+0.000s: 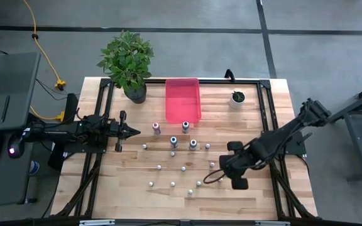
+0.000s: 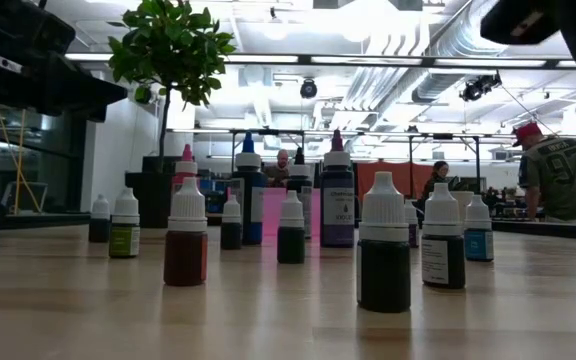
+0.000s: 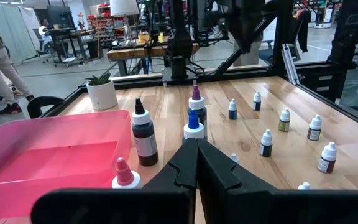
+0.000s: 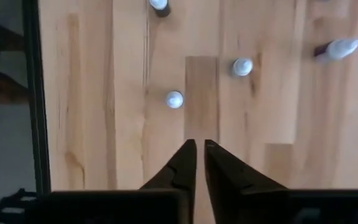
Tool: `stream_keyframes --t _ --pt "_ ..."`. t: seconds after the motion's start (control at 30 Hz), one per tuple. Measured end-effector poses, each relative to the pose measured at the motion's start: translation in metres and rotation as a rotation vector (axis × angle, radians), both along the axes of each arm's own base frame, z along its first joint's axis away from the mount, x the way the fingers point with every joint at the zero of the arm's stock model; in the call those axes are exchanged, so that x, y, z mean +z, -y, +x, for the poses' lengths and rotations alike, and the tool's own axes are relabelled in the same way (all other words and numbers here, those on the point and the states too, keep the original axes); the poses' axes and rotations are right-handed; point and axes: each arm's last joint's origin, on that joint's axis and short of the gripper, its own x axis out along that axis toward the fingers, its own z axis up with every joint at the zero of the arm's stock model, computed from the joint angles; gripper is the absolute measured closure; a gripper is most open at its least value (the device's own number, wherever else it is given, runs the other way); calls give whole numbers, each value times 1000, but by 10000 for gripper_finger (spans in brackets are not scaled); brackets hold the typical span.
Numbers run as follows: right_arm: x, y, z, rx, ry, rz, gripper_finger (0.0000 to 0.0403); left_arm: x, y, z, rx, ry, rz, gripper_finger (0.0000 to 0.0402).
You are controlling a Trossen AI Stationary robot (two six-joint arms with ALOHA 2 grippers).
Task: Pick & Place food coloring
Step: Put the purple food coloring bottle into the pink bin
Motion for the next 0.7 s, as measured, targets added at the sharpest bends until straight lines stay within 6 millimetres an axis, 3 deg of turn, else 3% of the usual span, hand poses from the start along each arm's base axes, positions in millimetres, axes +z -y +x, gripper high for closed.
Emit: stream_keyframes --t 0.3,0.5,0.7 --pt "-19 -14 12 -349 -70 88 274 0 0 0 0 0 0 401" --pt "-33 -11 23 -690 -182 162 235 0 0 0 0 0 0 401" --pt "-48 -11 35 -834 -232 198 206 0 0 0 0 0 0 401"
